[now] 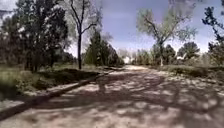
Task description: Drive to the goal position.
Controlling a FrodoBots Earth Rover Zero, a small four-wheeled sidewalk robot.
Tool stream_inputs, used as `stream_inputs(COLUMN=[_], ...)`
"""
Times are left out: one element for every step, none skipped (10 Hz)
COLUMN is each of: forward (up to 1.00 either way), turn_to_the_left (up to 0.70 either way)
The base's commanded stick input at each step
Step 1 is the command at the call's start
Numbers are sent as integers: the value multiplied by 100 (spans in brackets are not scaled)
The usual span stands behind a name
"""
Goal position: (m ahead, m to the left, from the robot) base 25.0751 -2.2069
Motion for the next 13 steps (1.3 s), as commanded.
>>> stream_inputs(forward=[70, 70, 70, 70, 70, 70, 70, 70, 70, 70, 70, 70, 70], turn_to_the_left=[-15, -35, -35, -35, -35, -35, -35, -35, -35, -33, -22, -12, -6])
